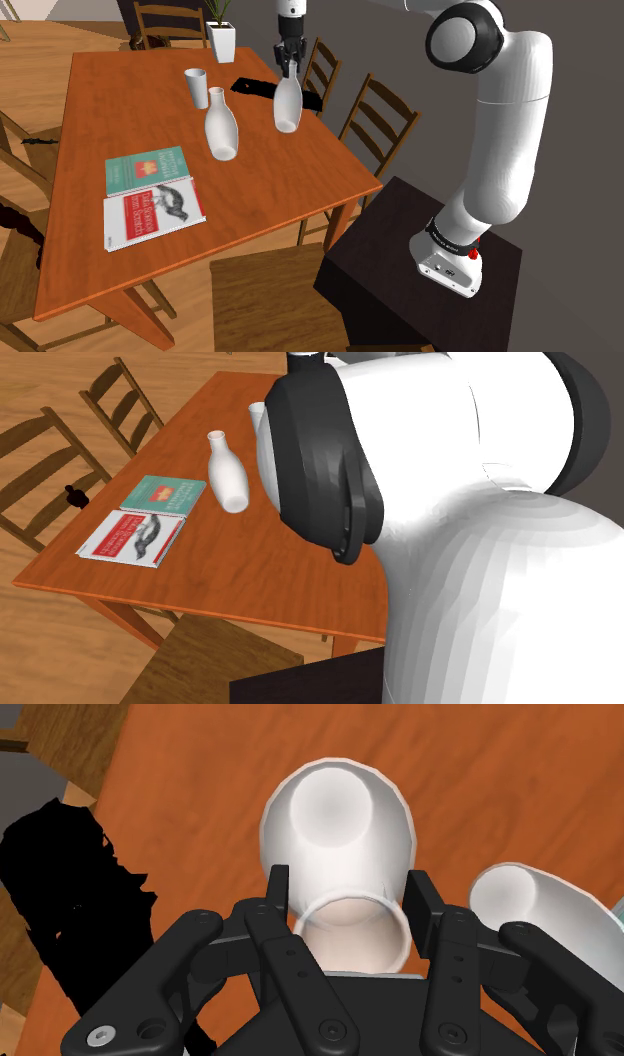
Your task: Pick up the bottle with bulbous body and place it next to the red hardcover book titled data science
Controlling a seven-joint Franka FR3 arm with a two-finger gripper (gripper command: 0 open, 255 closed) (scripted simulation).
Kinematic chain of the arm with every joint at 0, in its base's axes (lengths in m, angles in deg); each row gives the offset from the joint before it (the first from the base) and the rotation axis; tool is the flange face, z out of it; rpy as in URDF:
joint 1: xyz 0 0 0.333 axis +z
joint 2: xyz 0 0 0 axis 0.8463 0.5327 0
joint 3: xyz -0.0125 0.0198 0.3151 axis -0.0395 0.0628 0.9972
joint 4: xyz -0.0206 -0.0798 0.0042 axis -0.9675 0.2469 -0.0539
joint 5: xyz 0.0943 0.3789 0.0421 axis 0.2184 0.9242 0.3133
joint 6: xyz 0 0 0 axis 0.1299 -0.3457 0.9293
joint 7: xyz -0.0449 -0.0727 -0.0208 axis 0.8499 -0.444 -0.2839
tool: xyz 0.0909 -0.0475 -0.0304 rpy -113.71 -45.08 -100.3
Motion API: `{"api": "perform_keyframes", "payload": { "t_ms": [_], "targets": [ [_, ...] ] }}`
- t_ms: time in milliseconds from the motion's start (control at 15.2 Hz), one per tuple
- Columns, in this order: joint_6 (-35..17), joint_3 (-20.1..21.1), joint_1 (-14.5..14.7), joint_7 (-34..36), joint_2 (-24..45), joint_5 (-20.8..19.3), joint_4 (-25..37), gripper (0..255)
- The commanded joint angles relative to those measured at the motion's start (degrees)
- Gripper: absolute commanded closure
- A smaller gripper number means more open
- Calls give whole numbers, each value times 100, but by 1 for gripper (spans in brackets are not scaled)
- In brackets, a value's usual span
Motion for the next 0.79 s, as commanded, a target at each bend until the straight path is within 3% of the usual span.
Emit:
{"api": "perform_keyframes", "payload": {
  "t_ms": [0,132,726],
  "targets": [
    [178,0,3,-6,29,0,207,255],
    [328,0,6,-11,60,-1,390,255],
    [270,300,769,1035,-123,-30,110,255]
  ]
}}
